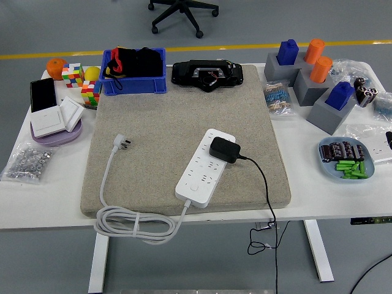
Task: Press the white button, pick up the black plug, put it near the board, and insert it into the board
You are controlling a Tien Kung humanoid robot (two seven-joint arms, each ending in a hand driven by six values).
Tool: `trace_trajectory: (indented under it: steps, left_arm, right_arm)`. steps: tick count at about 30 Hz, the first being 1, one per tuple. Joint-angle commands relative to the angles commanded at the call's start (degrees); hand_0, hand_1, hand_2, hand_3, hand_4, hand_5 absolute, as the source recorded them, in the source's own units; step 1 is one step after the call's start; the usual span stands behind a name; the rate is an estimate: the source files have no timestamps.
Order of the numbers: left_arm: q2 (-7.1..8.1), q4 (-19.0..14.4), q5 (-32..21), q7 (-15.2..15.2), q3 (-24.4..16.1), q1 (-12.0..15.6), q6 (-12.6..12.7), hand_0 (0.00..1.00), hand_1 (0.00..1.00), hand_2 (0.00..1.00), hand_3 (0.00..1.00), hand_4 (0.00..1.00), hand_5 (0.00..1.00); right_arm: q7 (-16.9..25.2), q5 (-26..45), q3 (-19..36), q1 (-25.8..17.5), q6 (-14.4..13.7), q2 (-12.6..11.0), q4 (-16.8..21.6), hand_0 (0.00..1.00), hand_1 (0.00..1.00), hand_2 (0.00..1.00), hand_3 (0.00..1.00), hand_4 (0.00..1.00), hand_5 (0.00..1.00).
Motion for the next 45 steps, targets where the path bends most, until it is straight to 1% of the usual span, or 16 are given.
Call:
trace_trajectory:
  steps: [6,13,17,18,20,23,24,26,31,33,37,42,45]
  left_arm:
    - [0.35,0.0,-0.2,-0.1,0.1,0.0,0.0,0.689,0.637,0.612,0.637,0.554,0.183]
    - [-0.18,0.0,-0.5,0.1,0.5,0.7,-0.3,0.689,0.637,0.612,0.637,0.554,0.184]
    - [-0.22,0.0,0.2,0.2,-0.1,1.7,-0.3,0.69,0.637,0.612,0.637,0.554,0.183]
    - [-0.22,0.0,1.5,0.3,-1.0,2.2,-0.5,0.69,0.637,0.612,0.637,0.554,0.183]
    - [-0.26,0.0,2.2,0.4,-1.5,2.8,-0.6,0.689,0.637,0.612,0.637,0.554,0.183]
    - [-0.37,0.0,2.5,0.6,-1.3,2.5,-1.0,0.689,0.637,0.612,0.637,0.554,0.183]
    - [-0.44,0.0,1.9,0.4,-0.7,2.1,-1.1,0.689,0.637,0.612,0.637,0.554,0.183]
    - [-0.55,0.0,0.9,0.3,0.2,1.7,-1.2,0.69,0.637,0.612,0.637,0.554,0.184]
    - [-0.83,0.0,0.1,0.1,0.7,1.6,-1.3,0.69,0.637,0.612,0.637,0.554,0.184]
    - [-0.78,0.0,0.7,0.1,0.1,2.0,-1.3,0.69,0.637,0.612,0.637,0.554,0.185]
    - [-0.55,0.0,5.3,0.9,-3.7,3.0,-1.6,0.69,0.637,0.612,0.637,0.554,0.185]
    - [-0.47,0.0,4.8,0.7,-3.7,2.8,-1.4,0.69,0.637,0.612,0.637,0.555,0.186]
    - [-0.72,0.0,3.2,0.5,-2.6,2.6,-1.3,0.69,0.637,0.612,0.636,0.555,0.186]
  right_arm:
    - [-0.2,-0.4,-0.6,-0.2,0.4,0.3,1.1,0.717,0.632,0.587,0.607,0.83,0.196]
    - [-0.9,-0.4,-0.7,-0.5,0.8,0.4,1.6,0.717,0.629,0.583,0.608,0.829,0.195]
    - [-2.3,-0.7,-1.1,-0.3,1.8,0.7,1.9,0.717,0.629,0.583,0.605,0.826,0.197]
    - [-3.4,-1.0,-1.2,-0.3,2.6,0.9,2.0,0.717,0.629,0.583,0.605,0.826,0.197]
    - [-4.5,-1.0,-1.3,-0.7,3.4,1.1,2.2,0.717,0.633,0.582,0.61,0.824,0.198]
    - [-4.9,-0.7,-1.7,-2.0,3.5,1.0,2.4,0.717,0.633,0.582,0.61,0.824,0.198]
    - [-4.9,-0.7,-1.6,-2.1,3.4,0.9,2.3,0.717,0.633,0.582,0.61,0.824,0.198]
    - [-4.9,-0.8,-1.2,-2.0,3.3,1.0,2.3,0.718,0.636,0.586,0.61,0.823,0.197]
    - [-5.2,-0.8,-0.2,-1.7,3.3,1.4,2.8,0.718,0.636,0.586,0.61,0.823,0.197]
    - [-5.4,-0.8,-0.1,-1.7,3.5,1.5,2.8,0.72,0.636,0.591,0.611,0.823,0.198]
    - [-6.0,-0.4,-0.8,-1.4,4.1,1.3,1.8,0.72,0.636,0.591,0.611,0.823,0.198]
    - [-6.8,-0.6,-1.2,-1.5,4.3,0.6,1.8,0.72,0.64,0.595,0.611,0.823,0.199]
    - [-7.0,-0.7,-1.0,-1.2,4.3,0.7,2.0,0.72,0.646,0.601,0.613,0.824,0.201]
